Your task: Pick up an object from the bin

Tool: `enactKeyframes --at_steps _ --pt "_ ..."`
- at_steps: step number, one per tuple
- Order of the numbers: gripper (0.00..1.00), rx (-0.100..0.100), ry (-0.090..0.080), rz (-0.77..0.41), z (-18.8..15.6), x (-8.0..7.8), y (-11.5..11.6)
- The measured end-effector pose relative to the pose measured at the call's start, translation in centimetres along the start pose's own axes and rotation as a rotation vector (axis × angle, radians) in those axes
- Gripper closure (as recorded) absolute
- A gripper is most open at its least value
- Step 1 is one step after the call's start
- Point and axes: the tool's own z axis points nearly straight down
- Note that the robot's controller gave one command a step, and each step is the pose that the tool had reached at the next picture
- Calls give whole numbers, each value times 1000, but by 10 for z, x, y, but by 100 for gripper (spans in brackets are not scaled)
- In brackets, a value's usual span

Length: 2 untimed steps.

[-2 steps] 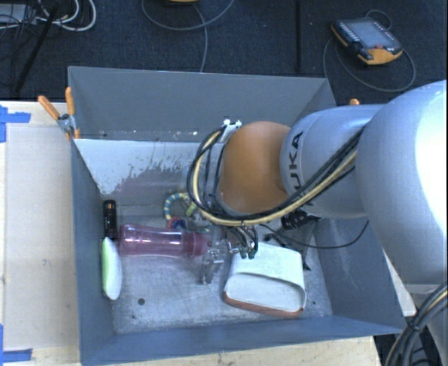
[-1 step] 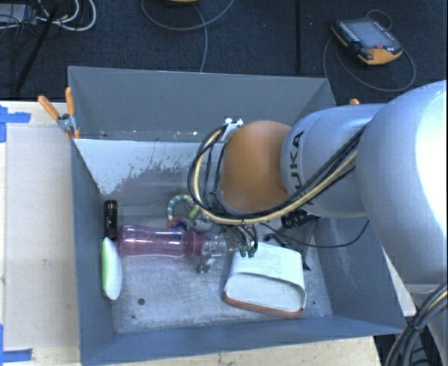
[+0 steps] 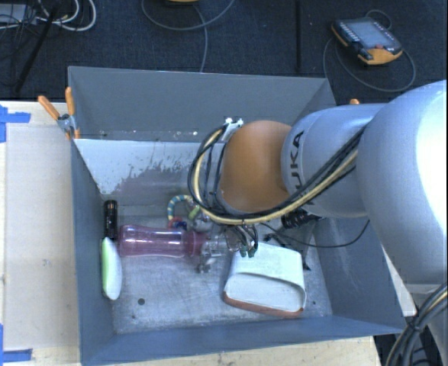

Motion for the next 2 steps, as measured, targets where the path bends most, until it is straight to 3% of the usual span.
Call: enactKeyframes --at_steps 1,2 --pt "100 0 2 0 -5 0 0" --pt "100 4 15 0 -16 3 -1"
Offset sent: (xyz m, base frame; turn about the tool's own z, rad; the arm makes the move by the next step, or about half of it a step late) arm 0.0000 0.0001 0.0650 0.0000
